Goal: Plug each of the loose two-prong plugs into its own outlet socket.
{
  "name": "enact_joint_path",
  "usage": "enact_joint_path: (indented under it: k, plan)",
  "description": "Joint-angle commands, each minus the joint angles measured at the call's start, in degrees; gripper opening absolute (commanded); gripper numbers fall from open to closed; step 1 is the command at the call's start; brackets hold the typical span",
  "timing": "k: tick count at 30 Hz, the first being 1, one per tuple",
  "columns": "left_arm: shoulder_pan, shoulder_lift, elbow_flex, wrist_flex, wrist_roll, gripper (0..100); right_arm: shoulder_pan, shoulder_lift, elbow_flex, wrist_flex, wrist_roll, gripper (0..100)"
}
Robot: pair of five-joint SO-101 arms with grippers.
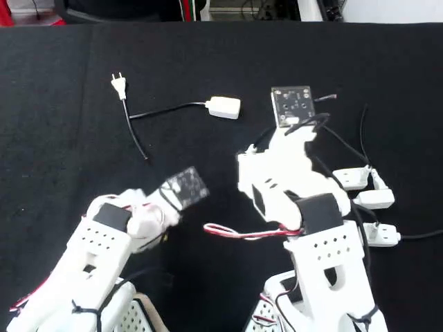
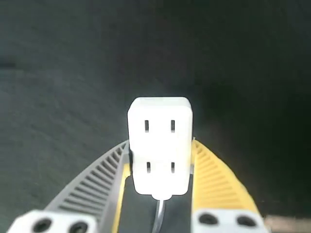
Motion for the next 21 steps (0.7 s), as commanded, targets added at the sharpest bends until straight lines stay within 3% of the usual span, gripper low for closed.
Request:
enact_joint_path:
  k: [1, 5, 10, 14, 18, 21]
  plan:
    - [1.89, 5.63, -2.77, -11.78, 7.3, 9, 1.93, 0.04, -3.12, 0.18, 0.44, 1.3]
    - [1.89, 19.78, -7.78, -14.86, 7.65, 9, 1.67, 0.04, -2.95, -0.26, 0.44, 1.3]
    - [2.42, 34.46, -17.98, -10.37, 12.92, 9, 1.76, 0.04, -2.59, -0.26, 0.35, 1.2]
    - [-0.13, 33.67, -19.91, -9.49, 15.82, 13, 1.67, 0.04, -1.89, -0.35, 0.62, 1.2]
    - [-1.8, 28.92, -18.77, -9.67, 20.4, 29, -0.44, 0.04, -1.36, -0.35, 2.55, 1.2]
    - [-2.15, 23.3, -16.31, -9.67, 22.24, 30, -1.93, 0.04, 0.57, -2.46, 2.81, 1.2]
